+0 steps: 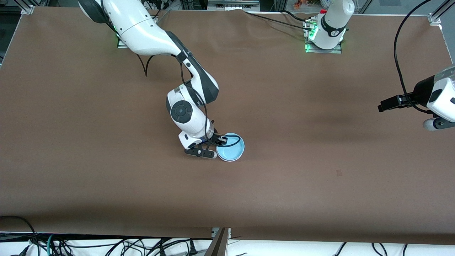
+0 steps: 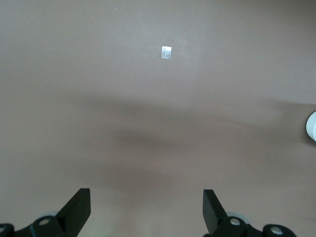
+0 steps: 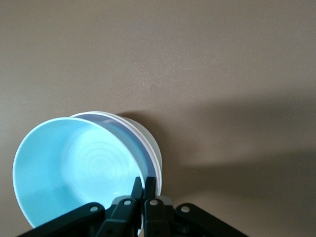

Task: Stack pink and blue bowls on white bowl

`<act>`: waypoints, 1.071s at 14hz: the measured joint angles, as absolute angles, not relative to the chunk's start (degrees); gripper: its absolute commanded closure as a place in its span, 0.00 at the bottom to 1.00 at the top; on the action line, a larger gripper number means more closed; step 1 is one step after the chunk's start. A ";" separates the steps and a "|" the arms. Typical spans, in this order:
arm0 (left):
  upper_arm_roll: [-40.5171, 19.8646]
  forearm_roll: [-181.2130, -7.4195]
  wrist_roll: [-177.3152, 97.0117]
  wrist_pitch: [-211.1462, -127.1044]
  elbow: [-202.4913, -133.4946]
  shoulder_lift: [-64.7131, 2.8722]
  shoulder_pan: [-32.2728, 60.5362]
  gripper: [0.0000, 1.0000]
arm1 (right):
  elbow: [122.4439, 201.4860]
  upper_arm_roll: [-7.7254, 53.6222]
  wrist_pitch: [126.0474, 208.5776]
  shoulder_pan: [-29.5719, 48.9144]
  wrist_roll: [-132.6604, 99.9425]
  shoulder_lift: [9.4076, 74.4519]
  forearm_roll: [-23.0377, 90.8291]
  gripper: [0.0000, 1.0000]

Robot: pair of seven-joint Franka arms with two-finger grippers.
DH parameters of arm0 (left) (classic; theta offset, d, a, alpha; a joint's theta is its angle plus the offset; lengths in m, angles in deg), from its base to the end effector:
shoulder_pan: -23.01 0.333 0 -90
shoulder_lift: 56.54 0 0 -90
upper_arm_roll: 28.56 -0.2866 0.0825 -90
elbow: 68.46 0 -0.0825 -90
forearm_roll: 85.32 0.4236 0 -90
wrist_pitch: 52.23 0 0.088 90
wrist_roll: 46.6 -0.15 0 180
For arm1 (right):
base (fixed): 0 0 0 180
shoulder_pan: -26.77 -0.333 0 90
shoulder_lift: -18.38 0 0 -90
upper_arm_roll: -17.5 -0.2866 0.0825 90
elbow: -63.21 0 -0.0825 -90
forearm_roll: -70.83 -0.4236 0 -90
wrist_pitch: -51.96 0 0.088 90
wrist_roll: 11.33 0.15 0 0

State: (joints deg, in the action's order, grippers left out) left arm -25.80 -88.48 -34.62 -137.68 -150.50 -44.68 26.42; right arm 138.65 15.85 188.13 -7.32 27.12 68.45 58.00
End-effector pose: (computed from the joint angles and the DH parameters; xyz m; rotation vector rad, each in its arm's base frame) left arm 0.6329 0.0007 0.4892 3.0636 0.3390 -0.2361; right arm 0.6305 0.4600 0.1449 -2.8624 0.2976 -0.0469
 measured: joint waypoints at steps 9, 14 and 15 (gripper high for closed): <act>-25.80 -88.48 -34.62 -137.68 -150.50 -44.68 26.42 0.00 | 133.08 16.89 183.03 -7.04 27.08 67.38 58.00 0.00; -25.77 -88.48 -34.67 -137.68 -150.49 -44.68 26.42 0.00 | 131.37 21.76 170.11 -1.28 16.18 59.99 58.04 0.00; -25.70 -88.48 -34.69 -137.68 -150.49 -44.68 26.40 0.00 | 131.59 22.11 165.02 1.26 13.17 57.63 58.04 0.00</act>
